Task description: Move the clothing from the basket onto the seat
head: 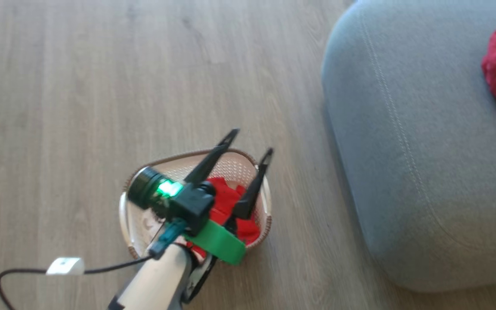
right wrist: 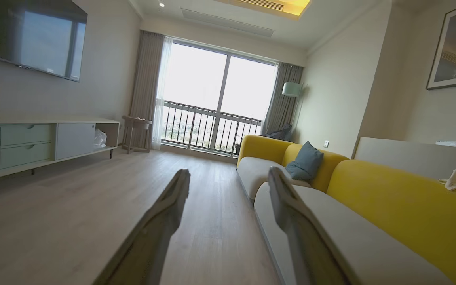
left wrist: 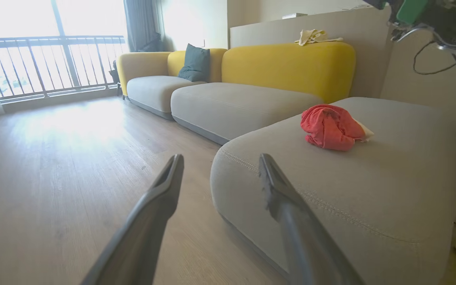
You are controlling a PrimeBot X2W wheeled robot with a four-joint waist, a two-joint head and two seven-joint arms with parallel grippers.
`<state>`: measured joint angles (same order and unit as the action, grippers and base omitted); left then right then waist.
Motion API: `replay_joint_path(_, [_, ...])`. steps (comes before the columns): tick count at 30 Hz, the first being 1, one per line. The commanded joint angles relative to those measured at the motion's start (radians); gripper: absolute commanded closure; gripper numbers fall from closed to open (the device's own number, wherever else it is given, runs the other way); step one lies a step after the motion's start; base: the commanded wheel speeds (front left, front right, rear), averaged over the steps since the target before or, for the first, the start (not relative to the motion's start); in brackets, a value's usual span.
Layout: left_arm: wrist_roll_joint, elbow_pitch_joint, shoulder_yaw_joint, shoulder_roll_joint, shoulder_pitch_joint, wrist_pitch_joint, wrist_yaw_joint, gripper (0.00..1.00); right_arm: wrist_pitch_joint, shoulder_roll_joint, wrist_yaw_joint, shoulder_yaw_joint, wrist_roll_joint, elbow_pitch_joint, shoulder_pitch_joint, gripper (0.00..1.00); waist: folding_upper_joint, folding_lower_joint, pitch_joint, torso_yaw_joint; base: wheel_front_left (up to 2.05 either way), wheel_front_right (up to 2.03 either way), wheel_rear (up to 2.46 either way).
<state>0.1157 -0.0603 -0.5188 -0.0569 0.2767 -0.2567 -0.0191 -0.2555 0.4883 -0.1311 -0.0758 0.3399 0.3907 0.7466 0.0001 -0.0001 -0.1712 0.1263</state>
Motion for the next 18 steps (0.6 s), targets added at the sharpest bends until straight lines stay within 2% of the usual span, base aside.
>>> replay_joint_path(1, [0.017,0.041,0.059,0.006,-0.008,-0.005,0.025,0.00,-0.006,-0.023,0.000,0.001,0.005,-0.105,-0.059,0.00,-0.0001,0.0001,0.032,-0.037,0.00,0.00,0.00])
replay_joint_path(5, [0.030,0.042,0.127,0.006,-0.035,-0.005,0.119,0.00,-0.006,-0.069,0.000,-0.004,0.015,-0.237,-0.168,0.00,-0.0001,0.0001,0.052,-0.072,0.00,0.00,0.00])
replay_joint_path(9, [0.055,0.042,0.175,0.006,-0.049,-0.005,0.191,0.00,-0.006,-0.093,0.000,-0.038,0.004,-0.313,-0.275,0.00,-0.0001,0.0001,0.067,-0.112,0.00,0.00,0.00])
replay_joint_path(18, [0.068,0.055,0.260,0.007,-0.085,-0.005,0.267,0.00,-0.006,-0.179,0.000,-0.068,-0.012,-0.368,-0.418,0.00,-0.0001,0.0001,0.089,-0.153,0.00,0.00,0.00])
